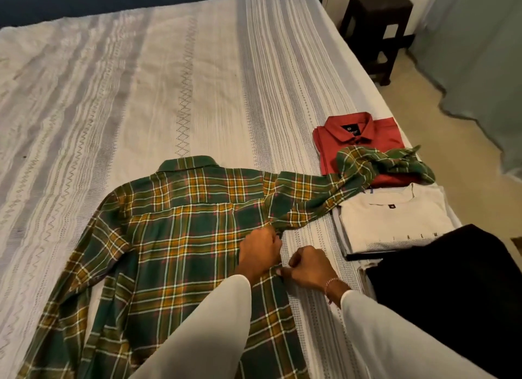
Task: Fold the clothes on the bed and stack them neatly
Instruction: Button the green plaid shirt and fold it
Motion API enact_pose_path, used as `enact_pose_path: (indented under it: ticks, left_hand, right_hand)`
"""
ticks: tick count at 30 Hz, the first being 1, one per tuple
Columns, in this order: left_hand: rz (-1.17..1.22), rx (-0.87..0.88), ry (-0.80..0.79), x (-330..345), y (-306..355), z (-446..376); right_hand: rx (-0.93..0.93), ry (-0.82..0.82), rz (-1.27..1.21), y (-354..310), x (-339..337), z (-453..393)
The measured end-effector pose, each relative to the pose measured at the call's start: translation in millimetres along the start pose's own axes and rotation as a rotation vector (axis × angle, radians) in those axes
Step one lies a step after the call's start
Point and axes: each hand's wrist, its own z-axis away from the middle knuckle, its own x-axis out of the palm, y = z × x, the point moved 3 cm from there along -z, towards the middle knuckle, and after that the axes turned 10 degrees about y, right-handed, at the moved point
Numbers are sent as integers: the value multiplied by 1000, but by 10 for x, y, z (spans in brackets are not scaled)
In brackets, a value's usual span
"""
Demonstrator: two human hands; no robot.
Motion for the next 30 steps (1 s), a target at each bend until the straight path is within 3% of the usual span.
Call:
enact_pose_path:
  ticks: [5,7,11,16,23,30]
  left_hand:
    - [383,-77,-19,50,-104,8]
    - [337,-65,-52,36,-146,5]
    - [154,14,31,-136,-154,-132]
    - [25,134,163,-380,-165,-601]
    - [-185,299,120,-547,-196,-1432]
    - [-200,296,69,-482,-65,-1998]
  right_hand:
    - [46,29,-173,103,173,218]
    - [66,53,-162,181,195,263]
    - [63,100,-90,200,262,344]
    - [158,238,-261,39,193,142]
    - [220,297,-301,-88,254,-213]
    - [179,225,-444,106,286,-295]
